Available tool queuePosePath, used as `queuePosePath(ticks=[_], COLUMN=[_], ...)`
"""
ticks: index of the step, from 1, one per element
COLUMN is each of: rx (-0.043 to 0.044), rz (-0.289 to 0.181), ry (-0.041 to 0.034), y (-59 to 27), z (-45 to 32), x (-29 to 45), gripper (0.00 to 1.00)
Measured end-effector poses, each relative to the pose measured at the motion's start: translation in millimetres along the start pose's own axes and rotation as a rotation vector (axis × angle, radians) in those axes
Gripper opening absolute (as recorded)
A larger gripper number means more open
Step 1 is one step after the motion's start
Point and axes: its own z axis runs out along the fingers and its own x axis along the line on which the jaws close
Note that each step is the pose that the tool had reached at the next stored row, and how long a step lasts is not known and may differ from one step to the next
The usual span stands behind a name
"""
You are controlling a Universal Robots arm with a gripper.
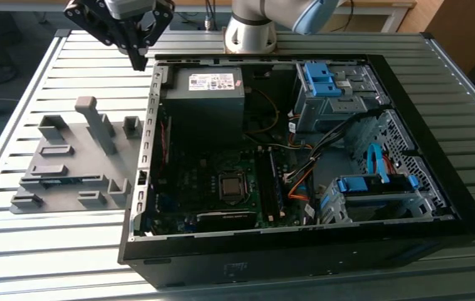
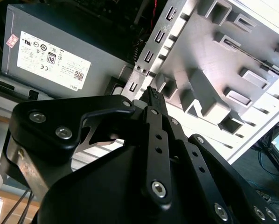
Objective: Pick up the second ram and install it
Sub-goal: 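Reach for the second ram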
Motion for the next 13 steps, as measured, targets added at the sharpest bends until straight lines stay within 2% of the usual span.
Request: queuePosePath(ticks=[13], rx=[0.0000], rz=[0.000], ry=[0.0000], y=[-0.6], z=[-0.2], x=[7.6], gripper=[0.11])
